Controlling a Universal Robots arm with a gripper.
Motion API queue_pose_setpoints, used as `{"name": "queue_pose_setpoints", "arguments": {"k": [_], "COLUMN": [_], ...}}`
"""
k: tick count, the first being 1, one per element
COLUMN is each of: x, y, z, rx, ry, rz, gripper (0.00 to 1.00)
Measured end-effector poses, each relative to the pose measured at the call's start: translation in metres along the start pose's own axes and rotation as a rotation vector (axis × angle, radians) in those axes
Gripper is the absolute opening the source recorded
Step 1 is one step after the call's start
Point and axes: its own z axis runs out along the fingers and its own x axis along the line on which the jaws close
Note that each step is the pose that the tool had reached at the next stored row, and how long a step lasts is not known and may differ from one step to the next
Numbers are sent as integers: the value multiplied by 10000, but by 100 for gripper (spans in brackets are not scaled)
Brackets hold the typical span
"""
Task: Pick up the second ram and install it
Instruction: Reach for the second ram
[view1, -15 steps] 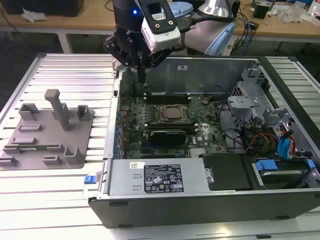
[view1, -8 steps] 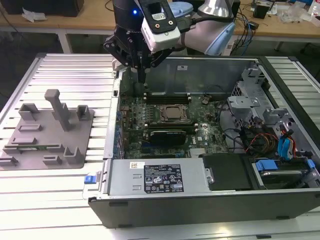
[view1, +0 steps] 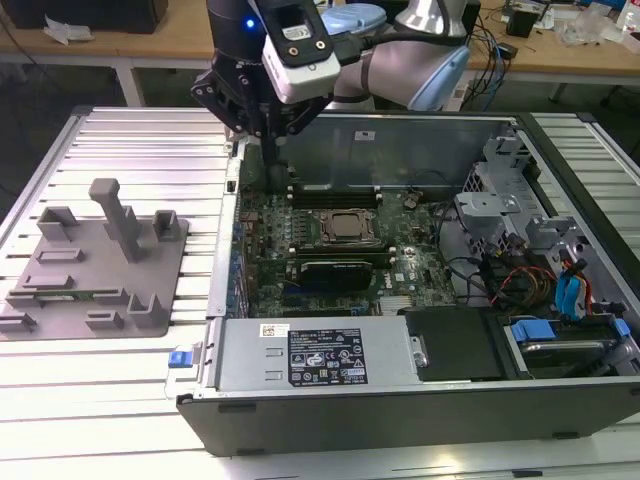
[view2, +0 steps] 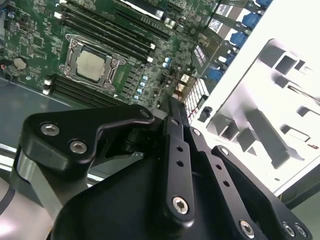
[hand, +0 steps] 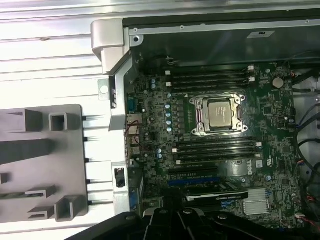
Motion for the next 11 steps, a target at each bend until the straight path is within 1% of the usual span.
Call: {"name": "queue_pose_setpoints", "arguments": {"k": [5, 7, 11], "x": [112, 187, 401], "y": [-8, -14, -29], "z": [-2, -4, -7], "rx": [0, 1, 0], "ry": [0, 1, 0], "rz": [0, 0, 1], "gripper": [8, 8, 8]}}
